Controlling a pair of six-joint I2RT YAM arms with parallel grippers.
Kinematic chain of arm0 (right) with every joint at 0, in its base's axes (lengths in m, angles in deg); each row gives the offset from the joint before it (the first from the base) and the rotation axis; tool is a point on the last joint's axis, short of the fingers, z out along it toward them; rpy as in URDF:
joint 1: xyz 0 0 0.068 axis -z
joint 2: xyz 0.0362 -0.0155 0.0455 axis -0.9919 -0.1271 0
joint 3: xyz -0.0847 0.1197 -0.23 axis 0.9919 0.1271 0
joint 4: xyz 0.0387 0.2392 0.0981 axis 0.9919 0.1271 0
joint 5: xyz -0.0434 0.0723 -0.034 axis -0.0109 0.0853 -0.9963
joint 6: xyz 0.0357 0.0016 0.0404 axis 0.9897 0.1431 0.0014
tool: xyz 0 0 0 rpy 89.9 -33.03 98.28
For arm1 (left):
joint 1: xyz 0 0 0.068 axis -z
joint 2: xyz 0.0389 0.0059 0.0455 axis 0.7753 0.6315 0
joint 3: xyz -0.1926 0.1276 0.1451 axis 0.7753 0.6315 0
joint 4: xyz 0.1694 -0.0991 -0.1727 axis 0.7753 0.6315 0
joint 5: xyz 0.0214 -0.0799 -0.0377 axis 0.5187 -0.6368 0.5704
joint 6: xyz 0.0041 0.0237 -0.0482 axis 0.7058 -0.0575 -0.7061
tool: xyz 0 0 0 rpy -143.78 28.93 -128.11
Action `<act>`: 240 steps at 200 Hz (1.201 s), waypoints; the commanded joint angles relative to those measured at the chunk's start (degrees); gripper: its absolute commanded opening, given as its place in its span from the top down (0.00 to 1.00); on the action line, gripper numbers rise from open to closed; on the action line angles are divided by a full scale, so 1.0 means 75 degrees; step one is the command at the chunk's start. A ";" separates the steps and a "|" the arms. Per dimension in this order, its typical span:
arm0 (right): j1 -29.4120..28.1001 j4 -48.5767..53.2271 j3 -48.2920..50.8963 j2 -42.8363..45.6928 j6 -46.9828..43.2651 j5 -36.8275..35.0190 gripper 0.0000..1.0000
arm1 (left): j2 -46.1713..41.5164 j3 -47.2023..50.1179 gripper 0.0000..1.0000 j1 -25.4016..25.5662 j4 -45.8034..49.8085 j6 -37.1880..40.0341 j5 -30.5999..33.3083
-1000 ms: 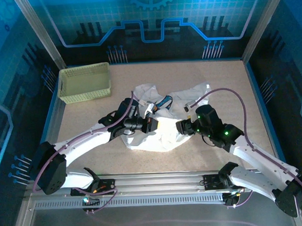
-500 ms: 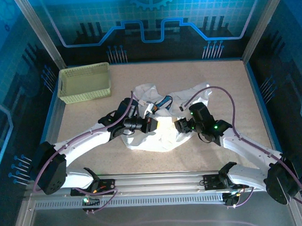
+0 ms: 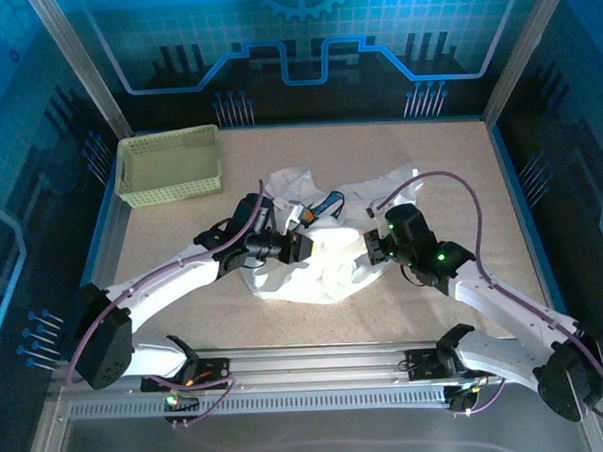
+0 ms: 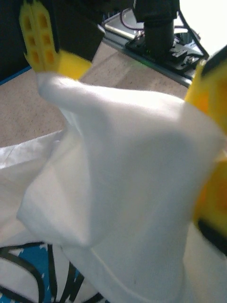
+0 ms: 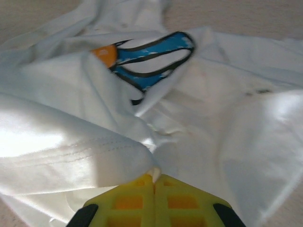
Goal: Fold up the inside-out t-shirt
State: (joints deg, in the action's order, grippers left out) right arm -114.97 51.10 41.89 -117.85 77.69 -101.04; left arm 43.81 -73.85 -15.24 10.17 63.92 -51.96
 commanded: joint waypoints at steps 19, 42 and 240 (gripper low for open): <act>0.1233 0.2929 -0.1749 0.0945 0.2012 -0.2957 1.00 | -0.0739 -0.0157 0.47 -0.0225 0.0854 -0.0285 0.1959; 0.2240 0.3662 -0.2029 0.1406 0.2523 -0.2808 1.00 | -0.0922 -0.0072 0.37 -0.0951 0.1664 -0.1005 0.3064; 0.4523 0.3986 -0.1316 0.1525 0.2989 -0.1126 1.00 | 0.2142 -0.0139 0.65 -0.2182 0.1967 -0.1571 0.2986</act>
State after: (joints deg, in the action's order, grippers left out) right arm -83.12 80.59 31.37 -106.70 101.08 -110.06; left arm 59.72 -75.88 -31.00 27.11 52.05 -28.20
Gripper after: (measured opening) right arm 0.064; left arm 0.362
